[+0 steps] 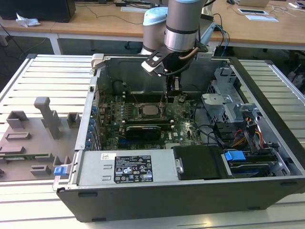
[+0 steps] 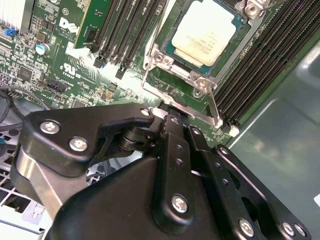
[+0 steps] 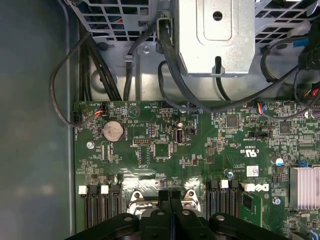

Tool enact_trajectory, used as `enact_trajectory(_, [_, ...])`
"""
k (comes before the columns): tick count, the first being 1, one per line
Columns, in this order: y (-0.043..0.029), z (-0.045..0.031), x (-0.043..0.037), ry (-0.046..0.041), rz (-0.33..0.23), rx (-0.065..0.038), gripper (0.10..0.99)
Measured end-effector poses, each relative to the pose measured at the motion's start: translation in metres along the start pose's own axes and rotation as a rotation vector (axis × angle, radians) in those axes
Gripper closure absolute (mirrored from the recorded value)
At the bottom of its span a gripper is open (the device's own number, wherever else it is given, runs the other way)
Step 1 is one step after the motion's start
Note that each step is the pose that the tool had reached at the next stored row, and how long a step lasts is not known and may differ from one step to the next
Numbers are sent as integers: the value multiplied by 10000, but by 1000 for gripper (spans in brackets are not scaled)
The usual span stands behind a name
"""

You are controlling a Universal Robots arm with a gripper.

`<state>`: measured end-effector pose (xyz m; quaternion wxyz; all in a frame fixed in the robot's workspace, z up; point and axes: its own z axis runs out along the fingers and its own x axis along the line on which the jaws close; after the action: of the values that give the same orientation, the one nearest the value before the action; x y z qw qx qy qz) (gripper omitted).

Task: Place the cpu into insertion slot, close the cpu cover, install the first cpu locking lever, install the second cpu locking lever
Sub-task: 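Close the cpu cover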

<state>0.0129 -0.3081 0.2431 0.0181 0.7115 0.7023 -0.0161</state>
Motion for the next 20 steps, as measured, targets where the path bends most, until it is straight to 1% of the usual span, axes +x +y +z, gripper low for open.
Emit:
enact_trajectory(5, [-41, 2, 0, 0, -1, 1, 980])
enact_trajectory(10, [-109, 4, -1, 0, 0, 1, 980])
enact_trajectory(16, [-165, 7, -2, 0, 0, 0, 980])
enact_trajectory(20, [-218, 10, -2, 0, 0, 0, 980])
